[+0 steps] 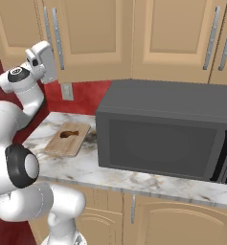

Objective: Open the cabinet, retrieve the rolling pin, and place it next to the meat on the cutting board to prepare for tenderizing.

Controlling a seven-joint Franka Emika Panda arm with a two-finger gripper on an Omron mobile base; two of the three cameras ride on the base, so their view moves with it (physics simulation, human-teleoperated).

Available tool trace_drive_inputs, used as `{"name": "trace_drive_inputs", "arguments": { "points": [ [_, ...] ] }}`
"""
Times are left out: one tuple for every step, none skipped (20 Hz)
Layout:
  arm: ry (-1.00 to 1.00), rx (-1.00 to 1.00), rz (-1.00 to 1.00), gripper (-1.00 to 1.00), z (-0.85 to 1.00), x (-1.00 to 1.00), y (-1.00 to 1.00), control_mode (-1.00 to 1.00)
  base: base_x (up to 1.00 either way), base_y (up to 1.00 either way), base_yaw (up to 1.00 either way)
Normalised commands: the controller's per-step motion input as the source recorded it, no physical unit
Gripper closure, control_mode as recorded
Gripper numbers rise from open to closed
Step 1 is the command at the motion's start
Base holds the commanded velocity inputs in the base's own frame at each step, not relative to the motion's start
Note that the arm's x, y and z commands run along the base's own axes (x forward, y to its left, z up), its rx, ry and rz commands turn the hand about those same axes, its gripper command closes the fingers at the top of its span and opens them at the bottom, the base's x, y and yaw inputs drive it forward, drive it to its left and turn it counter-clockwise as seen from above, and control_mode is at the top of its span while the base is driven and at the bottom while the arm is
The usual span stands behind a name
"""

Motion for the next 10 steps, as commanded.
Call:
{"name": "trace_drive_inputs", "arguments": {
  "points": [
    [0.0,0.02,0.0,-1.0,-0.02,-0.17,-0.4,-1.0,0.0,0.0,0.0],
    [-0.01,0.02,0.0,-1.0,0.0,-0.3,-0.41,-1.0,0.0,0.0,0.0],
    [-0.04,0.01,0.0,-1.0,0.0,-0.43,-0.38,-1.0,0.0,0.0,0.0],
    [-0.03,0.01,0.0,-1.0,-0.01,-0.46,-0.36,-1.0,0.0,0.0,0.0],
    [-0.03,0.01,0.0,-1.0,0.0,-0.5,-0.33,-1.0,0.0,0.0,0.0],
    [-0.02,0.02,-0.01,-1.0,0.0,-0.58,-0.32,-1.0,0.0,0.0,0.0],
    [-0.01,0.03,-0.02,-1.0,0.0,-0.66,-0.32,-1.0,0.0,0.0,0.0],
    [-0.01,0.02,-0.03,-1.0,0.0,-0.72,-0.32,-1.0,0.0,0.0,0.0],
    [-0.01,0.02,-0.04,-1.0,0.0,-0.81,-0.31,-1.0,0.0,0.0,0.0],
    [-0.01,0.03,-0.04,-1.0,0.0,-0.84,-0.31,-1.0,0.0,0.0,0.0]
  ]
}}
